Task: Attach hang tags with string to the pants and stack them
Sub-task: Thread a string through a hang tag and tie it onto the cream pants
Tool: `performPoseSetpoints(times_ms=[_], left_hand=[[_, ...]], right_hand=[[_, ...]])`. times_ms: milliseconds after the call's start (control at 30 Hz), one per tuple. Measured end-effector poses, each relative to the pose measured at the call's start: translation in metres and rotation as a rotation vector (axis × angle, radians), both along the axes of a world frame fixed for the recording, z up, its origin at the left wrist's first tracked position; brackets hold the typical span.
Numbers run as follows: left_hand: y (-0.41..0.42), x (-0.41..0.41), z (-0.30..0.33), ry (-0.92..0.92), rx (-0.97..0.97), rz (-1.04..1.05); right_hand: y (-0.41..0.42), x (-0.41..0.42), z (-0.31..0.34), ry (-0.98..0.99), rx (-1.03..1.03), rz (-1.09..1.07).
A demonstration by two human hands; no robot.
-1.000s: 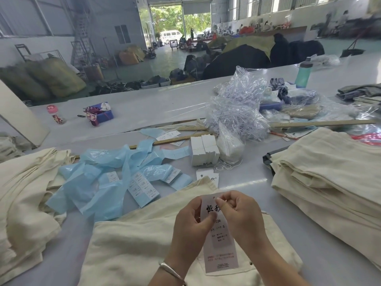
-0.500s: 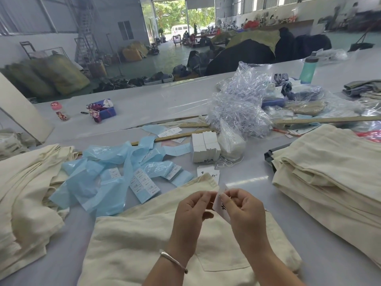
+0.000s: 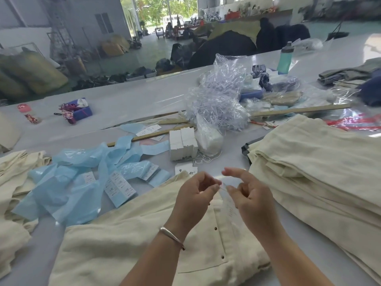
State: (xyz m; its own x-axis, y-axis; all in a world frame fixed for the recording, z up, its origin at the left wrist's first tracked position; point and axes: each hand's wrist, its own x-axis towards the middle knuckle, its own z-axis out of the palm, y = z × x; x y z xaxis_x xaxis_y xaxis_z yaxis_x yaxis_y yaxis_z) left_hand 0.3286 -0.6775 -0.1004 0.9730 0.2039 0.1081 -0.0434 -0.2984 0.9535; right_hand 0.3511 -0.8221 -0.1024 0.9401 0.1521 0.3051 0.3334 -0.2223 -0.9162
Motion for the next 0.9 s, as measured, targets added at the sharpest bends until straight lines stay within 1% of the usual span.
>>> performPoseSetpoints(times_ms=[67, 133, 167, 200, 267, 333, 367, 433, 500, 667, 800, 900], left_hand=[[-0.004, 0.007, -0.002, -0.047, 0.103, 0.031], [-0.007, 0.012, -0.008, -0.049, 0.123, 0.047], [-0.007, 0.013, -0.012, -0.029, 0.113, 0.039], [-0.008, 0.014, -0.016, -0.003, 0.099, 0.028], [-0.01, 0.017, -0.025, 0.041, 0.065, 0.013], [-0.012, 0.021, -0.034, 0.085, 0.053, 0.012], [-0.013, 0.023, -0.038, 0.112, 0.06, 0.011], [-0.016, 0.026, -0.05, 0.158, 0.098, 0.003], [-0.018, 0.03, -0.063, 0.182, 0.197, 0.012], [-0.023, 0.05, -0.085, 0.263, 0.379, 0.064], [-0.034, 0.074, -0.093, 0.378, 0.591, -0.079], [-0.043, 0.084, -0.099, 0.458, 0.775, -0.178]], right_hand=[[0.0, 0.008, -0.002, 0.132, 0.029, 0.087], [-0.002, 0.014, -0.008, 0.24, 0.07, 0.115], [-0.004, 0.016, -0.011, 0.24, 0.048, 0.098], [-0.006, 0.02, -0.014, 0.21, -0.01, 0.07], [-0.009, 0.028, -0.018, 0.112, -0.198, 0.004], [-0.014, 0.039, -0.016, -0.002, -0.351, -0.119], [-0.018, 0.044, -0.014, -0.076, -0.388, -0.199], [-0.027, 0.054, -0.008, -0.247, -0.395, -0.32], [-0.035, 0.061, -0.003, -0.386, -0.366, -0.36], [-0.042, 0.07, 0.003, -0.598, -0.246, -0.298], [-0.041, 0.075, 0.004, -0.649, -0.213, -0.203], [-0.038, 0.083, -0.014, -0.566, -0.236, -0.099]])
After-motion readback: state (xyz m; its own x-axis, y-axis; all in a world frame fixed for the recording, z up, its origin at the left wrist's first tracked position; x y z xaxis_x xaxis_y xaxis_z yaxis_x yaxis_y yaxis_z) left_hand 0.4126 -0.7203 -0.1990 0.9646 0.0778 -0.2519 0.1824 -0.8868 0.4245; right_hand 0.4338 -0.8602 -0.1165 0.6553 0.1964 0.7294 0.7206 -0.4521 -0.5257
